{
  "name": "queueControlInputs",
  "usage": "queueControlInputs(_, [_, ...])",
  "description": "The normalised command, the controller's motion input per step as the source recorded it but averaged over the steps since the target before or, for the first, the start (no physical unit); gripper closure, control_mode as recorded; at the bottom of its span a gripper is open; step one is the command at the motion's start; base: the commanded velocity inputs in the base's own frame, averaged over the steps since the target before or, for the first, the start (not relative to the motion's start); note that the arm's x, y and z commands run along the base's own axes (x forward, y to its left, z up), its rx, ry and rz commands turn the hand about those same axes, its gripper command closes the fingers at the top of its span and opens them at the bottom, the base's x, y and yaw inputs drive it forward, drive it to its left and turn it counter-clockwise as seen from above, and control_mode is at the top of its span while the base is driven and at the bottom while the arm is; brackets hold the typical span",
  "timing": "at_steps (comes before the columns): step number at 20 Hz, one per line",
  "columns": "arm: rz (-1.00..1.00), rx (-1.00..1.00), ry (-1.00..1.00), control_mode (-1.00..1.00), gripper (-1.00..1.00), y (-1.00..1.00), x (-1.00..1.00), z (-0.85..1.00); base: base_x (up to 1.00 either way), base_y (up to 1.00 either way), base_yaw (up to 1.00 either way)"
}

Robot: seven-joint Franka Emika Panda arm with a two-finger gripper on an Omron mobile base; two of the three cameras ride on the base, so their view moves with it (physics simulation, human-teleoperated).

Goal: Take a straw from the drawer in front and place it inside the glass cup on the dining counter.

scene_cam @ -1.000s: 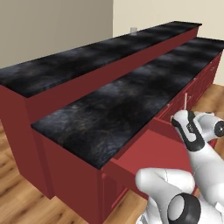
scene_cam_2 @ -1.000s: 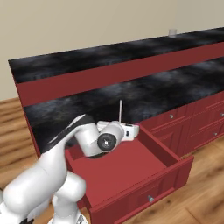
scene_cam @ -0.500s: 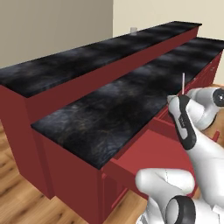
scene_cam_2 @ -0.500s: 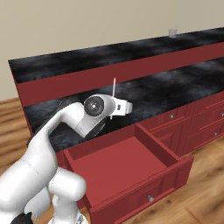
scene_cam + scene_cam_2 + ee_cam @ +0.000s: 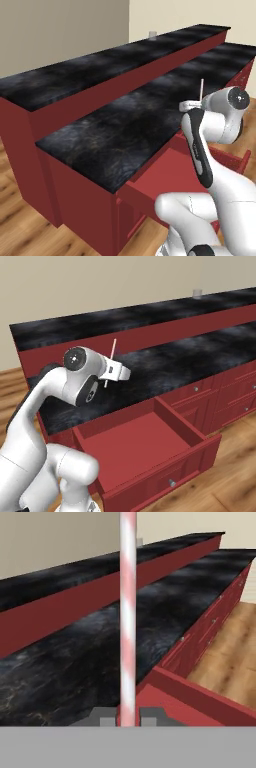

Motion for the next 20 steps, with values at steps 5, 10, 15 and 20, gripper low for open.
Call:
queueControlInputs(5, [-0.06, 0.00, 0.00, -1.00, 1.00, 0.28, -0.01, 0.00, 0.00, 0.00, 0.00])
queueControlInputs(10, [-0.01, 0.00, 0.00, 1.00, 1.00, 0.05, -0.06, 0.00, -0.78, 0.24, -0.06])
queueControlInputs(15, [0.00, 0.00, 0.00, 1.00, 1.00, 0.00, 0.00, 0.00, -1.00, 0.47, -0.09])
queueControlInputs(20, [0.00, 0.00, 0.00, 1.00, 1.00, 0.00, 0.00, 0.00, -0.21, 0.94, 0.09])
